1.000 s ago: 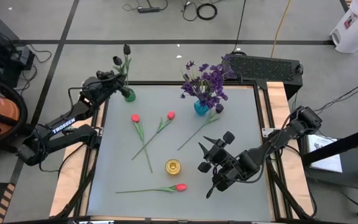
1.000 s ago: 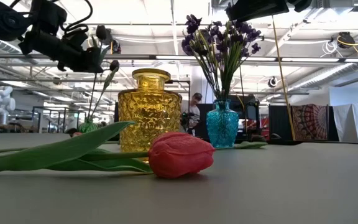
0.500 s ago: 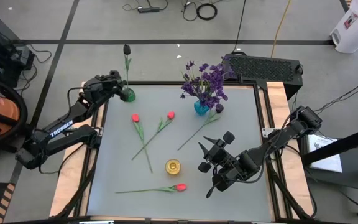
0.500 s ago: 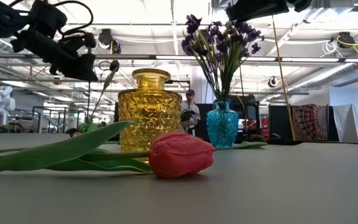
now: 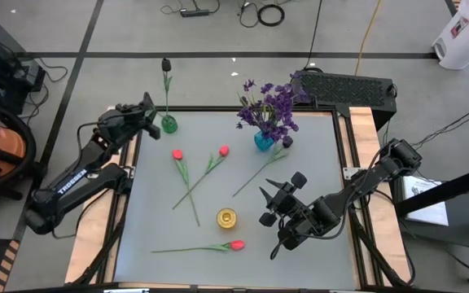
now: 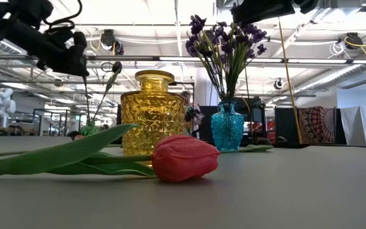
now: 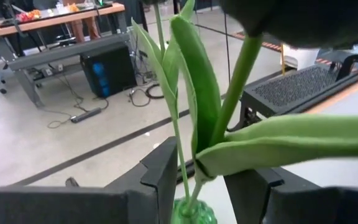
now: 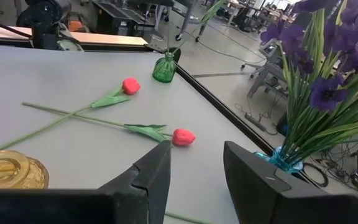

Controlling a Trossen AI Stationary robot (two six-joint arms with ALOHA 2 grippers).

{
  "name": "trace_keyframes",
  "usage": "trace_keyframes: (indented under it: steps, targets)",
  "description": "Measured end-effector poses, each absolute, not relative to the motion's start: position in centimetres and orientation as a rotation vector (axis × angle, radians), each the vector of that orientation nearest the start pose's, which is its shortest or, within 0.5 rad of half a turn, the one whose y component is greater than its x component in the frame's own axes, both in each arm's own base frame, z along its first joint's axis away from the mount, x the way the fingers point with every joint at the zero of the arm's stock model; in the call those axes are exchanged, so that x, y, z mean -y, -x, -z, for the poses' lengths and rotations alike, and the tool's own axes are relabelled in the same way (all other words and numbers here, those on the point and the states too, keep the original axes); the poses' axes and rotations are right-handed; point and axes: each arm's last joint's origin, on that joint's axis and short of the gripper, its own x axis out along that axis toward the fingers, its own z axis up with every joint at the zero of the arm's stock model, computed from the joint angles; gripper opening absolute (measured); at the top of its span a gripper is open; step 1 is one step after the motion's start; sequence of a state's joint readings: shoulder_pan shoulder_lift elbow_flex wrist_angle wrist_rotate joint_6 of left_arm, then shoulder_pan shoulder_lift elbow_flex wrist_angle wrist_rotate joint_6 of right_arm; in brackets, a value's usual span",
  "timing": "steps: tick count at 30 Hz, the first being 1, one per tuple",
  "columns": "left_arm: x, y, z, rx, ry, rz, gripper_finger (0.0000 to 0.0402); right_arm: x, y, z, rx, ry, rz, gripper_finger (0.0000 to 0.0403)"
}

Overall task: Sort flowers into vase by color
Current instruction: Put the bottom black flower into the green vase, then put the black flower into the green vase

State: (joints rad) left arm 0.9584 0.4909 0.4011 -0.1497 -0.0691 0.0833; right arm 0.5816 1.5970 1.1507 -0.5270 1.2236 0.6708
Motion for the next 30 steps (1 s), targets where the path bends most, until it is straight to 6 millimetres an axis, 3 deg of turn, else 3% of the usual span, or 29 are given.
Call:
trace_keyframes:
  steps: [11, 20, 30]
  targets:
    - [-8.6, -6.2, -24.3, -0.272, 0.035, -0.98, 0.0127, -15.2, -28.0, -25.2, -0.374, 0.145, 0.74, 0.0139]
    - [-7.5, -5.5, -23.8, -0.233, 0.203, -0.972, 0.0127, -15.2, -28.0, -25.2, -0.374, 0.145, 0.74, 0.0139]
    - [-6.8, -6.0, -23.8, -0.193, 0.322, -0.688, 0.0127, -14.6, -28.4, -25.1, -0.403, 0.159, 0.739, 0.0139]
